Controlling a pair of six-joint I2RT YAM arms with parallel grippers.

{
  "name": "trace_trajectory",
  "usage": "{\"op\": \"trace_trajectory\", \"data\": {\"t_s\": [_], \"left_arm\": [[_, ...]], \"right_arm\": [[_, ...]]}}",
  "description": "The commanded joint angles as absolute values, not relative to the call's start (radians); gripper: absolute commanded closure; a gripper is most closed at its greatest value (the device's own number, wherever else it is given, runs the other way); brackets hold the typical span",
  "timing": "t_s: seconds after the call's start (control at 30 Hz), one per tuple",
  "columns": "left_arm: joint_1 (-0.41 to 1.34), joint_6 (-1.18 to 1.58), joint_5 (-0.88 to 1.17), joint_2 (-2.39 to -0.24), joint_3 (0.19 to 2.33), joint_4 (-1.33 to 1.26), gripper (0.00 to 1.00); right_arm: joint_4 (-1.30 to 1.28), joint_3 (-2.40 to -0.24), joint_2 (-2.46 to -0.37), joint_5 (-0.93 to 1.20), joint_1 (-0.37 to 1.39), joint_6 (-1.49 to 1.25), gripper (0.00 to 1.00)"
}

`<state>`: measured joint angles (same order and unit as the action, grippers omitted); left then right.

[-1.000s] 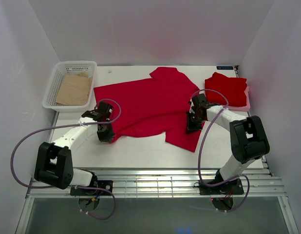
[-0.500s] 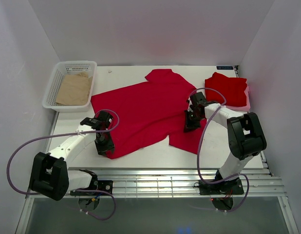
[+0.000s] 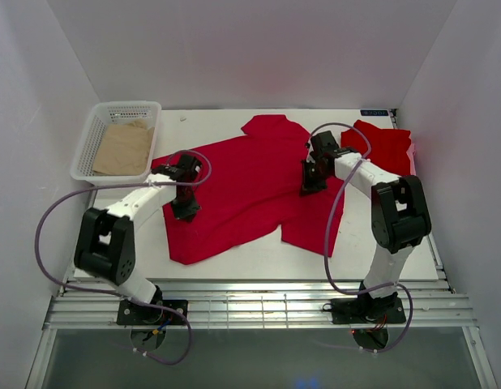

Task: Fold and stack the t-shirts
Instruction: Flatten out the tshirt

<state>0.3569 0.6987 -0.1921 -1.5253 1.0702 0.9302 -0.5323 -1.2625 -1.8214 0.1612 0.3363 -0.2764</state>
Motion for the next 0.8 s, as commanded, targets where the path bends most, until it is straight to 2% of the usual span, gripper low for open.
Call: {"op": "trace_trajectory", "data": {"t_s": [0.0,0.13,0.37,0.57,0.77], "left_arm": [[0.357,0.684,-0.282,-1.672,1.136,0.871,1.00],[0.344,0.663,-0.310,-1.822,1.254,0.870,1.00],[0.267,0.601,-0.276,-2.037,1.393,0.868,1.00],[0.210,0.549,-0.264,-2.186,1.551,0.882,1.00],[0.196,0.525,-0.253,-2.310,1.816,0.949,1.00]], "right_arm": [[-0.569,-1.396,-1.891,0.126,0.341,-0.262,0.92],[-0.603,-1.572,-1.991,0.114,0.337,-0.256,0.92],[-0.644,-1.750,-2.155,0.100,0.330,-0.250,0.92],[-0.664,-1.807,-2.249,0.069,0.318,-0.250,0.92],[-0.704,-1.937,-2.362,0.061,0.276,-0.282,0.92]]}}
